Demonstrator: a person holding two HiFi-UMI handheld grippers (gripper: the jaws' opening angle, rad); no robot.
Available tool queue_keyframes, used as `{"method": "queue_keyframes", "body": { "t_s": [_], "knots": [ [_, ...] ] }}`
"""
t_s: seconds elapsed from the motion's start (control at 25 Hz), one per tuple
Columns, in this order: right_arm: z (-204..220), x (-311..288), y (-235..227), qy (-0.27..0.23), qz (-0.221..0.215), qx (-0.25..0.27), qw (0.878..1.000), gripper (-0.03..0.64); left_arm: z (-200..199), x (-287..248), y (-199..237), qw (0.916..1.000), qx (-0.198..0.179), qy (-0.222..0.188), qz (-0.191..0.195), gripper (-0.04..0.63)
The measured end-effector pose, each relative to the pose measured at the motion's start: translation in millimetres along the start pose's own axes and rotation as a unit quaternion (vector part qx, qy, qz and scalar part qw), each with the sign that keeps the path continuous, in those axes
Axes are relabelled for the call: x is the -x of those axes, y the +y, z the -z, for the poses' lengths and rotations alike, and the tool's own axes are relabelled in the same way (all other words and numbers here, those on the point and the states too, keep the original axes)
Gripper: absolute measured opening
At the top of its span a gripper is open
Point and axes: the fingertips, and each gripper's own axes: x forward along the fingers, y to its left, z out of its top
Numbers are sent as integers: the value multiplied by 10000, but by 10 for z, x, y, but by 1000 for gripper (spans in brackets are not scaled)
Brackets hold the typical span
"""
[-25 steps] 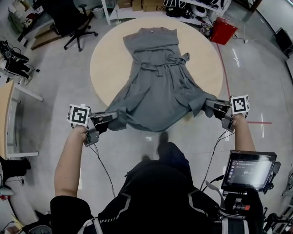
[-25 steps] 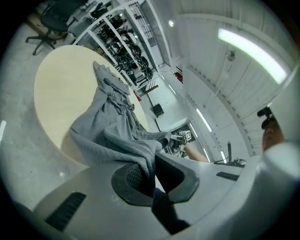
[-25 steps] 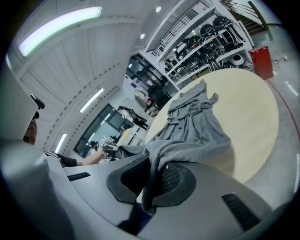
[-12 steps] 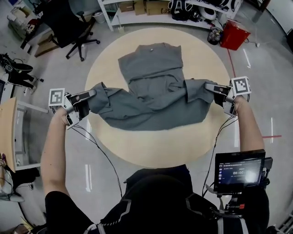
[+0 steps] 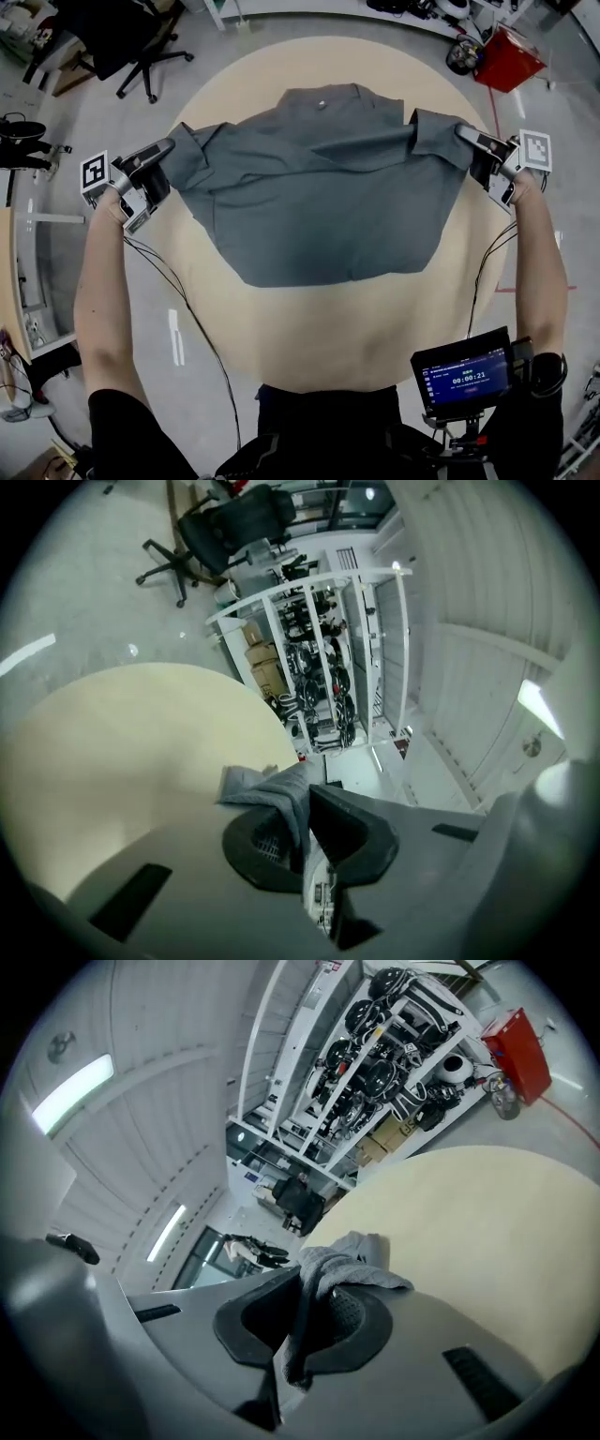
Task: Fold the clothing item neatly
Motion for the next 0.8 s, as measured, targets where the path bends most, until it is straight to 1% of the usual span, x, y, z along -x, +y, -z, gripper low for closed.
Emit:
{"method": "queue_keyframes", "body": {
  "t_s": [0.08,0.16,0.24,0.28,0.36,0.44,0.48,0.52,0.6,0.64,0.68,0.72,0.8],
  "knots": [
    [-31,-103,-188,-73,113,-102,9999,29,-247,17,292,9995,144,-254,-112,12],
    [-207,-272,-428,-221,208,-310,9991,29,-531,-29,587,9985,263,-396,-283,12],
    [-476,-428,-644,-411,180,-522,9976,29,-731,-145,730,9984,264,-369,-346,12],
    [-592,-489,-747,-468,188,-594,9970,29,-792,-216,757,9987,192,-291,-377,12],
    [-765,-584,-941,-542,241,-725,9956,29,-861,-365,776,9985,-122,10,-530,12],
    [-838,-636,-1131,-677,269,-927,9930,29,-830,-469,795,9952,-562,499,-630,12],
    [-837,-637,-1231,-745,300,-1028,9915,29,-771,-490,820,9914,-802,798,-663,12],
    [-816,-618,-1332,-780,354,-1094,9903,29,-701,-492,864,9858,-1041,1079,-751,12],
    [-758,-558,-1513,-800,456,-1161,9890,29,-569,-464,977,9732,-1396,1477,-1077,12],
    [-740,-542,-1582,-824,476,-1210,9881,29,-510,-441,1010,9690,-1453,1606,-1192,12],
    [-729,-541,-1625,-850,490,-1268,9871,29,-465,-410,1022,9671,-1448,1689,-1233,12],
    [-726,-551,-1634,-877,512,-1320,9860,29,-447,-369,1023,9670,-1420,1718,-1234,14],
    [-753,-553,-1604,-912,580,-1331,9852,29,-491,-268,1026,9683,-1424,1612,-1267,14]
  ]
}}
